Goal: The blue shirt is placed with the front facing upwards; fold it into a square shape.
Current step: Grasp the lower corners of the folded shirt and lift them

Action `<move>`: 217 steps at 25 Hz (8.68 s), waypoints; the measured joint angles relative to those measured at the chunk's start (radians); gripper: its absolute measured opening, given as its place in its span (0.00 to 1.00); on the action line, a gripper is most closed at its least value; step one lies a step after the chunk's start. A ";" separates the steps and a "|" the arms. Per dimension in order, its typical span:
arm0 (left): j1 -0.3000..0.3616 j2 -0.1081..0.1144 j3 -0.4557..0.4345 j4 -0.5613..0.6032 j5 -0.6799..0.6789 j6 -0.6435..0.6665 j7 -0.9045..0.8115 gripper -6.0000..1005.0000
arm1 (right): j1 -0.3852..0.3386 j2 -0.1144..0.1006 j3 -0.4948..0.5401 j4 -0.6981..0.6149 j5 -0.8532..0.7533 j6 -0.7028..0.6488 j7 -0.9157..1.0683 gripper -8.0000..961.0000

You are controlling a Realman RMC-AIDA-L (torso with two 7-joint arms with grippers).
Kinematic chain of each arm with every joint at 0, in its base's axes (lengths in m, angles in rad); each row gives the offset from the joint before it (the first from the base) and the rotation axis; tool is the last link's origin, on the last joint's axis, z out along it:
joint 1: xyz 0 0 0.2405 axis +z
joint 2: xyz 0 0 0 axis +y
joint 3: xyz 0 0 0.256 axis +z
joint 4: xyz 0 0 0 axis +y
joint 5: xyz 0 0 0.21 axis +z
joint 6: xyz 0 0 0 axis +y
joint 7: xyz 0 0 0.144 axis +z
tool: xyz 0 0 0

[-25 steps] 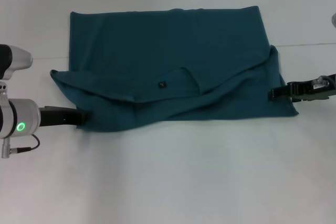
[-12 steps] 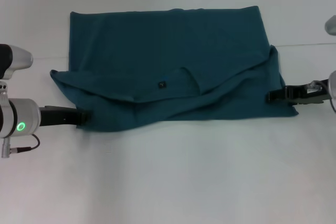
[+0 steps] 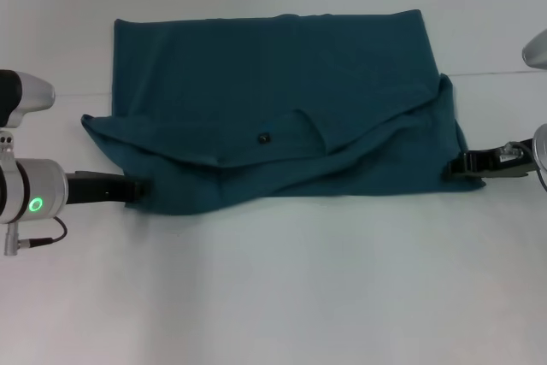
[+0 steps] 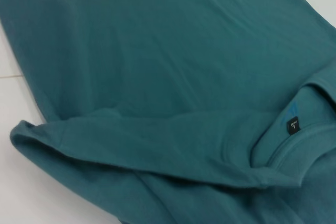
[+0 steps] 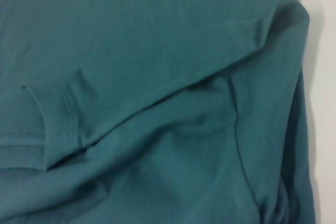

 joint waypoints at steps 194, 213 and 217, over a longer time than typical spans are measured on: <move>0.229 0.049 -0.347 0.094 0.010 0.708 0.151 0.01 | -0.323 -0.093 0.119 -0.122 0.170 -0.537 -0.180 0.07; 0.289 0.028 -0.355 0.137 0.010 0.795 0.158 0.01 | -0.375 -0.081 0.117 -0.124 0.176 -0.585 -0.184 0.07; 0.301 0.023 -0.359 0.141 0.010 0.812 0.158 0.01 | -0.383 -0.078 0.123 -0.125 0.175 -0.604 -0.190 0.06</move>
